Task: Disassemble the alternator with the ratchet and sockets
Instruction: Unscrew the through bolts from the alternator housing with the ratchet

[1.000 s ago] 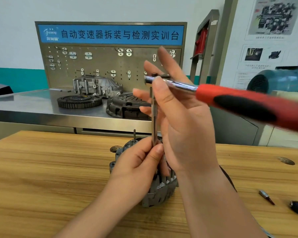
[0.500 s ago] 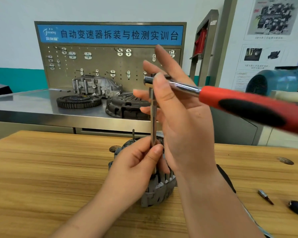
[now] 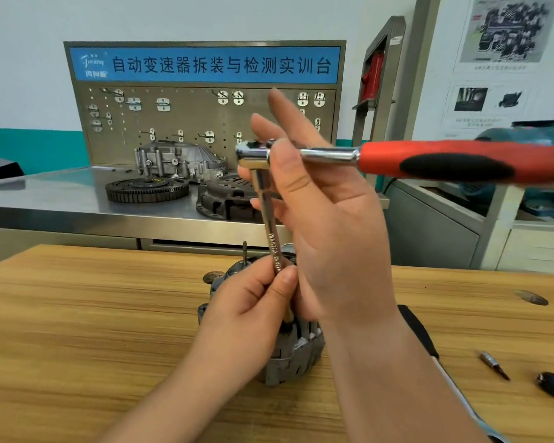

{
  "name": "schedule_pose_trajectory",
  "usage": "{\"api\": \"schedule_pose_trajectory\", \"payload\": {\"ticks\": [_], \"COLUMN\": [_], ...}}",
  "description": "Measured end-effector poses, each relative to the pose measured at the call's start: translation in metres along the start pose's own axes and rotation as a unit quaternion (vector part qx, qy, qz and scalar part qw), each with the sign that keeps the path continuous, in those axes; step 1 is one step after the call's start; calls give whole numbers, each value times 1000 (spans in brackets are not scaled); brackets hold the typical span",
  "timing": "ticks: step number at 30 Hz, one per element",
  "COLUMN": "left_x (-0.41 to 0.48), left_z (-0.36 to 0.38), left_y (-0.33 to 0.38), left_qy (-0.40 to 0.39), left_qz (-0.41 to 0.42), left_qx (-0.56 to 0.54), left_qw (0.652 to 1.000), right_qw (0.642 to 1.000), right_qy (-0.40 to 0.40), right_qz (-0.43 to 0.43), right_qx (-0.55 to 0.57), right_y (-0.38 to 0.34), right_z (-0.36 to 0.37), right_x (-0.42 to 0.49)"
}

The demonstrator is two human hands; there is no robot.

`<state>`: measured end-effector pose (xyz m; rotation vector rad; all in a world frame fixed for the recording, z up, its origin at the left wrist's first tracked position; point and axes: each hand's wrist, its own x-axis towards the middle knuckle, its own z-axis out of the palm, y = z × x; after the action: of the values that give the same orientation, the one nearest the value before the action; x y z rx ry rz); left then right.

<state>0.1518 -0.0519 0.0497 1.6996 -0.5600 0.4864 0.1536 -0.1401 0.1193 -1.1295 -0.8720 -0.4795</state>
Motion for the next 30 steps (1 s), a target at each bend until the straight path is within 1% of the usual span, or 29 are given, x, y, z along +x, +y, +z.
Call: {"api": "schedule_pose_trajectory", "payload": {"ticks": [2, 4, 7, 10, 13, 16, 17, 18, 19, 21, 25, 27, 28, 30], "left_x": [0, 1, -1, -3, -1, 1, 2, 2, 1, 0, -1, -1, -1, 1], "left_z": [0, 0, -1, -1, -1, -2, -3, -3, -3, -3, -4, -3, -3, -3], "left_y": [1, 2, 3, 4, 2, -1, -2, -1, -1, -2, 0, 1, 1, 1], "left_qy": [-6, -11, -21, -30, -24, -26, -26, -28, -30, -33, -39, -43, -40, -32], "left_qz": [0, 12, 12, 9, 2, -1, 1, 5, 8, 2, 10, 13, 10, -4], "left_qx": [0, -1, -12, -7, 22, 35, 39, 41, 39, 16, -25, -11, -6, -1], "left_qw": [1000, 1000, 1000, 999, 999, 999, 999, 999, 999, 999, 999, 999, 999, 999], "right_qw": [1000, 999, 993, 990, 996, 992, 988, 988, 993, 999, 994, 993, 995, 999], "right_qy": [-6, -5, 18, 52, 69, 59, 51, 49, 50, 41, 11, 14, 22, 46], "right_qz": [3, 35, 82, 90, 41, -64, -84, -86, -69, -4, 81, 89, 77, 20], "right_qx": [18, 39, 87, 91, 30, -90, -117, -116, -83, 2, 76, 79, 66, 12], "right_y": [-1, -2, -2, 0, 1, 0, 0, 1, 1, 1, 3, 4, 4, 3], "right_z": [0, -2, -7, -10, -8, -6, -5, -5, -6, -6, -9, -8, -7, -7], "right_x": [0, 1, 0, 1, 3, 3, 3, 3, 3, 3, 2, 2, 2, 3]}}
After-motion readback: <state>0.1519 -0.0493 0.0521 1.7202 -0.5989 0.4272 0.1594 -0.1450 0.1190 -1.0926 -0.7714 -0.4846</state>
